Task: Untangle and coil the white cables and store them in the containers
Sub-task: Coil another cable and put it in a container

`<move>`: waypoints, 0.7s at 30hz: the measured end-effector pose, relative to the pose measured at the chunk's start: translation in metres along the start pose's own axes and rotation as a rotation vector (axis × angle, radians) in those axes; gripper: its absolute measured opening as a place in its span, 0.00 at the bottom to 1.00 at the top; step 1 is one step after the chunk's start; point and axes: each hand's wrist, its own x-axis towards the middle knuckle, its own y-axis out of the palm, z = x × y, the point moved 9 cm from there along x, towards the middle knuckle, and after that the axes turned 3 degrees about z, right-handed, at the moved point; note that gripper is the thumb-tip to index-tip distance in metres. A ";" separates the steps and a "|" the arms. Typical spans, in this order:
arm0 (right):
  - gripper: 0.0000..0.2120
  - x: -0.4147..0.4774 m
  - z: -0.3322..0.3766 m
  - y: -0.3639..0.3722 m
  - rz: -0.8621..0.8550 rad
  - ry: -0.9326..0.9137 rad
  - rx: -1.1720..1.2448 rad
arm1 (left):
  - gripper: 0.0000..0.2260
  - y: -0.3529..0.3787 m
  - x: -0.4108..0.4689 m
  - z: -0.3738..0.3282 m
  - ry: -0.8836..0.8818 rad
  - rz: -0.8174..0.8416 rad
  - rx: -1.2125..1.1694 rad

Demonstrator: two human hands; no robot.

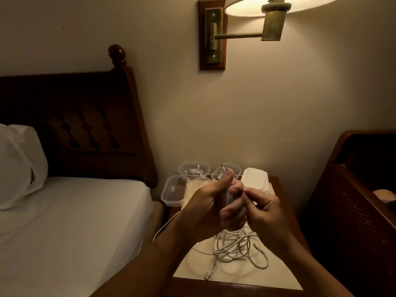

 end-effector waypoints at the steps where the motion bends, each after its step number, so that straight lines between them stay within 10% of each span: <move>1: 0.17 -0.003 -0.004 0.003 0.002 0.013 -0.021 | 0.21 -0.005 0.001 -0.003 0.028 -0.045 0.005; 9: 0.08 -0.015 -0.021 0.019 0.087 0.109 -0.607 | 0.20 -0.023 0.015 -0.026 0.132 -0.244 0.181; 14: 0.09 -0.007 0.011 0.014 0.068 -0.183 -1.032 | 0.21 -0.025 0.030 -0.043 0.132 -0.336 0.547; 21: 0.12 0.018 -0.025 -0.033 0.032 0.010 -0.683 | 0.21 -0.036 0.041 -0.076 0.300 -0.378 0.463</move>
